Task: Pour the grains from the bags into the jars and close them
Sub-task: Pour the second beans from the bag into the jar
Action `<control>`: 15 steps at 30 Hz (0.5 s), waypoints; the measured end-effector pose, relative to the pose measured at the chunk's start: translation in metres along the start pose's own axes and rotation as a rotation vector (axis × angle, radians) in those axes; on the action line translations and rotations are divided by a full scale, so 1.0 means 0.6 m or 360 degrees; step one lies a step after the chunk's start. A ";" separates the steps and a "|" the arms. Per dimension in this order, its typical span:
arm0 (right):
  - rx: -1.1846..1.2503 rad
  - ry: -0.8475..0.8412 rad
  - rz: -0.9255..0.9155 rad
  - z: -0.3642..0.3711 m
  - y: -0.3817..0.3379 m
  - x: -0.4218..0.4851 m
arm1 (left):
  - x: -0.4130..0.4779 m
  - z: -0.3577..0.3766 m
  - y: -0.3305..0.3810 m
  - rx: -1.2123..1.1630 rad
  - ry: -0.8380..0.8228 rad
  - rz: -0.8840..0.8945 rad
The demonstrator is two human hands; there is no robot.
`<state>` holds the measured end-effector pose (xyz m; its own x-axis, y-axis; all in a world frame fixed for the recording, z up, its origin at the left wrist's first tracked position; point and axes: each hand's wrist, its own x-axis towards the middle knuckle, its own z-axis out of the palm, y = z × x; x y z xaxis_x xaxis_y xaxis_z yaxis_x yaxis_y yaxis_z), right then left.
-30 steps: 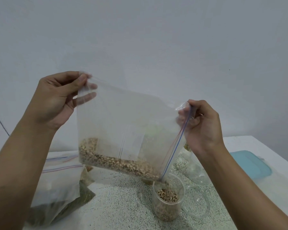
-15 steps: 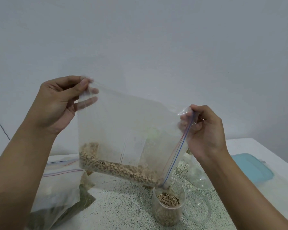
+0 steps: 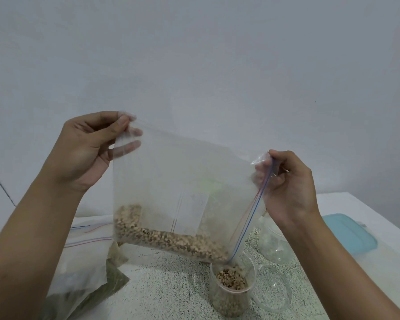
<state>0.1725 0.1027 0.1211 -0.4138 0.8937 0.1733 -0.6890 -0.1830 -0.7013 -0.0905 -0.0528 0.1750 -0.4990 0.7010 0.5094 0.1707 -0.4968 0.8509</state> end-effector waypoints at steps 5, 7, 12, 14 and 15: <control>0.0066 0.0025 0.0014 -0.005 -0.005 0.004 | 0.001 0.008 -0.002 -0.0010 -0.0012 -0.0011; 0.0065 0.0030 0.0020 -0.007 -0.007 0.003 | 0.002 0.009 -0.002 -0.0016 -0.0015 -0.0017; 0.0073 0.0043 0.0059 -0.009 -0.011 0.000 | 0.000 0.012 -0.004 -0.0032 -0.0025 -0.0035; 0.0091 0.0049 0.0074 -0.010 -0.012 -0.002 | -0.003 0.014 -0.004 -0.0033 -0.0038 -0.0043; 0.0103 0.0047 0.0081 -0.011 -0.011 -0.003 | -0.004 0.015 -0.004 -0.0032 -0.0039 -0.0043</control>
<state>0.1817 0.1051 0.1213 -0.4321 0.8942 0.1174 -0.7051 -0.2538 -0.6622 -0.0821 -0.0488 0.1731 -0.4821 0.7267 0.4894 0.1404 -0.4873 0.8619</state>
